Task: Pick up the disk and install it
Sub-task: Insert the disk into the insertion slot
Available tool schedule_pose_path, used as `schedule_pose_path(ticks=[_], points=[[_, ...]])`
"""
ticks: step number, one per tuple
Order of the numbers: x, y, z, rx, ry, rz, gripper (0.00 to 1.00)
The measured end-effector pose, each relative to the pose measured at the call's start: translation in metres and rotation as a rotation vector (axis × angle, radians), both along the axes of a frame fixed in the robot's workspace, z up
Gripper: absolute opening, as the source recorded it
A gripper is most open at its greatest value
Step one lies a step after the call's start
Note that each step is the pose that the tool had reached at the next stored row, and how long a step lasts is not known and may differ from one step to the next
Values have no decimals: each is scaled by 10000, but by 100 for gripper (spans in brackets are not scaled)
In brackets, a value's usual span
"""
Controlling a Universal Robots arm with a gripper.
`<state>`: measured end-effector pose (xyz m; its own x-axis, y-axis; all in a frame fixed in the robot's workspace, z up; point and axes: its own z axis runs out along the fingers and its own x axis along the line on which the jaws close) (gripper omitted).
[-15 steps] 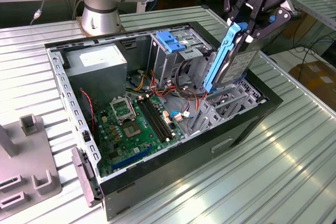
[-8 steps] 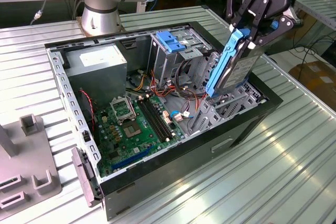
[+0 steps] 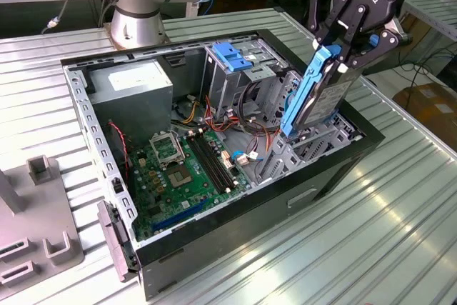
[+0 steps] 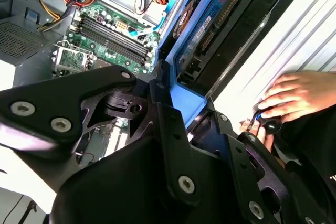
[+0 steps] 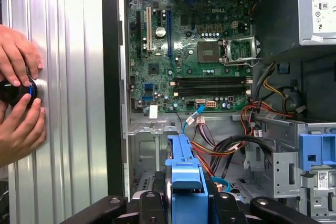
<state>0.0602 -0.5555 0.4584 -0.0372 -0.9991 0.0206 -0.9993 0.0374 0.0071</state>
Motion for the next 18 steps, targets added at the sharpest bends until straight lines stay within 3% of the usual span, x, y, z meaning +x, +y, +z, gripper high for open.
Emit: schedule_pose_path(ticks=[18], points=[[14,-74,-98,-4,1,1,37]])
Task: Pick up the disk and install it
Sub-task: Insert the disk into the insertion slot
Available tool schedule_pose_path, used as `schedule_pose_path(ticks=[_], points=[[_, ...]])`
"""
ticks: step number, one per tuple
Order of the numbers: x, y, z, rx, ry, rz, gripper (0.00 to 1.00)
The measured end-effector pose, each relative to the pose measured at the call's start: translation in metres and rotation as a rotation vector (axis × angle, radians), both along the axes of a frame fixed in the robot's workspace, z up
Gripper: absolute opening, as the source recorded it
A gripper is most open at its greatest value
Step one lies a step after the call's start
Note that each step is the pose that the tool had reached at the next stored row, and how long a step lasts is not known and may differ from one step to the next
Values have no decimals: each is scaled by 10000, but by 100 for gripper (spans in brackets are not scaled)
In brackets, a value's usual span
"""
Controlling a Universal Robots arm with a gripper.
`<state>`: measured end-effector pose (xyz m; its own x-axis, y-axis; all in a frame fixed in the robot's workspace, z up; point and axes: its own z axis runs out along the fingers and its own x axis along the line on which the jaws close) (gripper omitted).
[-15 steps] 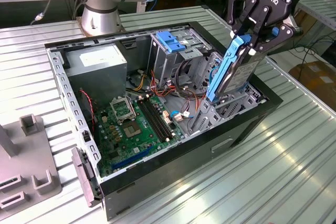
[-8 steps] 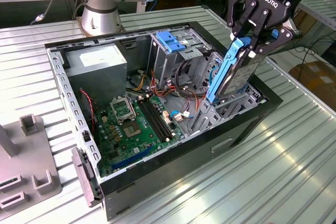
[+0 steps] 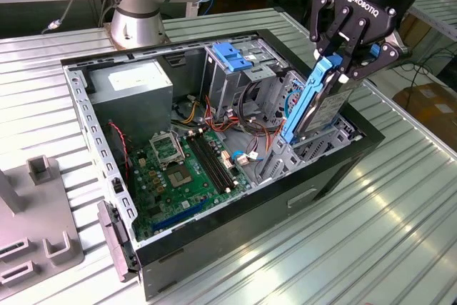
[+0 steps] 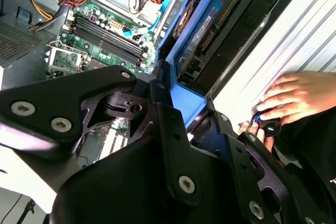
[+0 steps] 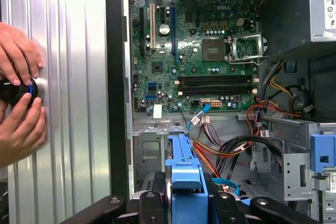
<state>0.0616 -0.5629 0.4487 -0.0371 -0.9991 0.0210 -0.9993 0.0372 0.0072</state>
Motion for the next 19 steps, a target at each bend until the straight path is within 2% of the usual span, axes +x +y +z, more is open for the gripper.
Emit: schedule_pose_path(ticks=[19], points=[[12,-14,-12,24,0,24,37]])
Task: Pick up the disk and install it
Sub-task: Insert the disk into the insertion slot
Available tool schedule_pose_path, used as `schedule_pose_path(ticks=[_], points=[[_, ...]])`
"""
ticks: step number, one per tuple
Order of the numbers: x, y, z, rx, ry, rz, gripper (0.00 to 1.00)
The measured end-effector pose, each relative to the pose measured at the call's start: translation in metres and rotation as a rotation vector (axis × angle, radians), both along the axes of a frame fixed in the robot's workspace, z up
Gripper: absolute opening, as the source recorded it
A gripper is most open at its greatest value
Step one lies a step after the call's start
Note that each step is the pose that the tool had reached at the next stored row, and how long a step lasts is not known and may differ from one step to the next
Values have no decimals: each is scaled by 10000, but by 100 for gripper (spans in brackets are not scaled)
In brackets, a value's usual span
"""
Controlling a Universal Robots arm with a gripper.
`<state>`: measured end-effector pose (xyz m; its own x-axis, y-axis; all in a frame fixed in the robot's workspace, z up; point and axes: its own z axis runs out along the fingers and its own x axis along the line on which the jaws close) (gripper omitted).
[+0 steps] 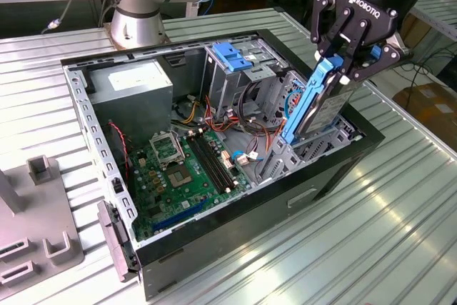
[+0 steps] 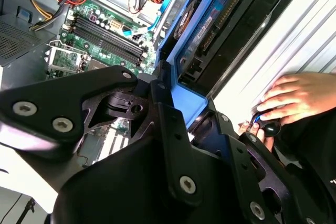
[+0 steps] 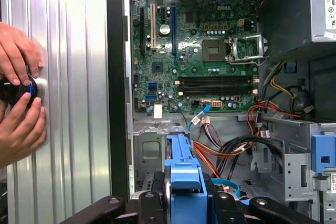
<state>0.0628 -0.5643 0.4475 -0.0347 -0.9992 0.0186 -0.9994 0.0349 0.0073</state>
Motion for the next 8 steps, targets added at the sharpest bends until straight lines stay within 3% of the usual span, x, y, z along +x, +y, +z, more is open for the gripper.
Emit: schedule_pose_path(ticks=[8], points=[[3,-4,-30,0,3,0,37]])
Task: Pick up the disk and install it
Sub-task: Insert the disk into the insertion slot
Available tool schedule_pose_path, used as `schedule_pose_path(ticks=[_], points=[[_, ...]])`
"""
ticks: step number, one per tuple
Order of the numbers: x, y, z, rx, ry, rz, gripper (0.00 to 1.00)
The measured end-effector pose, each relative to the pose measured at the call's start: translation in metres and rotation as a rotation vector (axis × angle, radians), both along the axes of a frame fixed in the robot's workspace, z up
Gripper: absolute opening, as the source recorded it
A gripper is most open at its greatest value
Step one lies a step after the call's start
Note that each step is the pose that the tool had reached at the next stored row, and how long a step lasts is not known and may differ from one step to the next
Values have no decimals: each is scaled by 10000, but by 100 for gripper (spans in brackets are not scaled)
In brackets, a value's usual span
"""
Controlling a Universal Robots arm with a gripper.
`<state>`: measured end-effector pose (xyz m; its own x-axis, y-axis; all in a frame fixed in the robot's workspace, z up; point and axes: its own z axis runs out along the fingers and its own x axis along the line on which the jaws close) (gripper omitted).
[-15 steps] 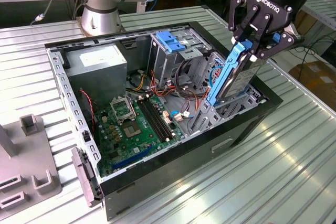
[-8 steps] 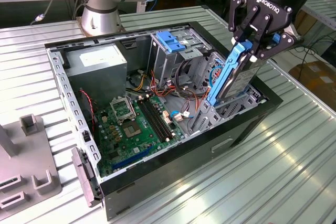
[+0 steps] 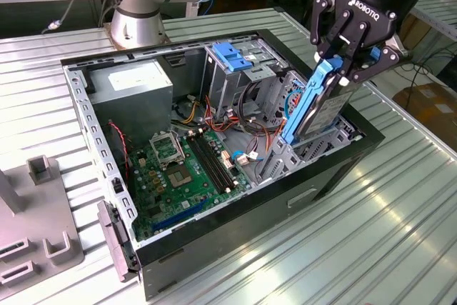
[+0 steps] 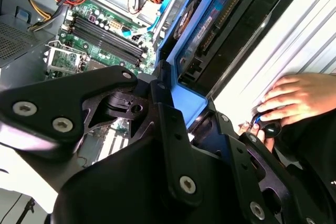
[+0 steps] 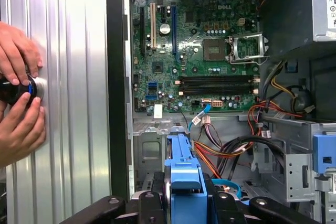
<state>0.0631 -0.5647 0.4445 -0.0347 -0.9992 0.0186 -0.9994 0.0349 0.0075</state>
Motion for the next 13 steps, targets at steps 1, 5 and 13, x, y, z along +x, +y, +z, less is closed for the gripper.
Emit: schedule_pose_path(ticks=[1,5,13], points=[[0,0,-5,0,0,0,37],[0,-1,-25,0,0,0,37],[0,-4,-107,-1,0,0,37]])
